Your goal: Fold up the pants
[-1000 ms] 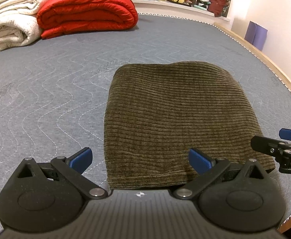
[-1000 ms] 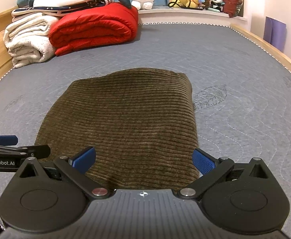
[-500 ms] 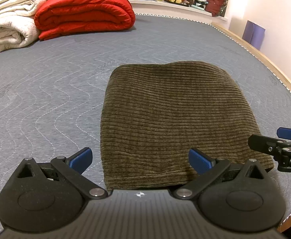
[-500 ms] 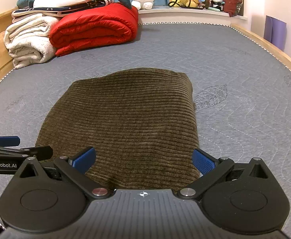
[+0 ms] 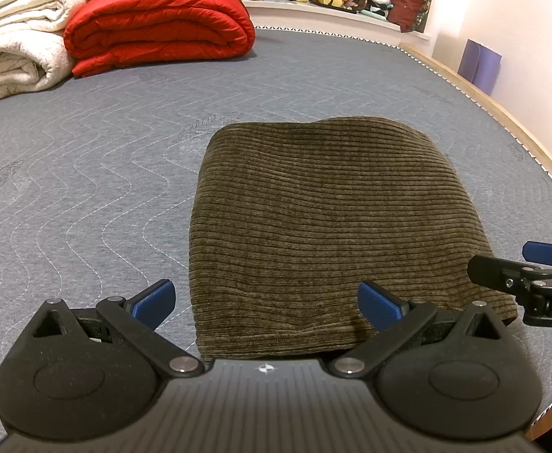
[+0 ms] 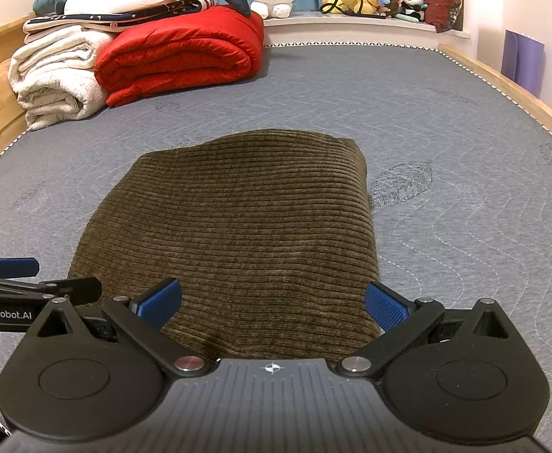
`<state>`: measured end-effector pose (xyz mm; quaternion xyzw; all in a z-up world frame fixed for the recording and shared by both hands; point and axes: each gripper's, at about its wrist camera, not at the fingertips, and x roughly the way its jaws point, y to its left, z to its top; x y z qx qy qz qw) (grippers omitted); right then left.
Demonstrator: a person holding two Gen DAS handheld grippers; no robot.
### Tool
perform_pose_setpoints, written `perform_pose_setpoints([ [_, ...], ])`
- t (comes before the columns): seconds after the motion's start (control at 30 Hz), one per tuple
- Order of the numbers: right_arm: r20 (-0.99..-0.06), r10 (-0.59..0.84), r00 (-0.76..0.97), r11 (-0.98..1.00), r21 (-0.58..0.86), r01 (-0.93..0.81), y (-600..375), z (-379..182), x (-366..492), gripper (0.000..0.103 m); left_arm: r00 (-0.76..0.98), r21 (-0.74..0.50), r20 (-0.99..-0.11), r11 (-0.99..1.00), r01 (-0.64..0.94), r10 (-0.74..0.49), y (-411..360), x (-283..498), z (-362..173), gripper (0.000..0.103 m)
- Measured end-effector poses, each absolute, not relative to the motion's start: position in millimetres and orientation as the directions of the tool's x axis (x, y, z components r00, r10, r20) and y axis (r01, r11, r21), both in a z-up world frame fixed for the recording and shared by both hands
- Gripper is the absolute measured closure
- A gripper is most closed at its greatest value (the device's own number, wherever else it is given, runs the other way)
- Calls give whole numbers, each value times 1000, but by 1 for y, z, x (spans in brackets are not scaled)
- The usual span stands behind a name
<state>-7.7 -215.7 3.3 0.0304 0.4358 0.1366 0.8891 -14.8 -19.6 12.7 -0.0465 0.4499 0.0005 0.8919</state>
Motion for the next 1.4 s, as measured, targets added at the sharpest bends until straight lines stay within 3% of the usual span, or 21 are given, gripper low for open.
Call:
perform_pose_setpoints([
  [1.4,-761,286,582,956,186,-228,-225,4,-7,1,608,-88,-792,996,-9,-65,-19,-17,13,0],
])
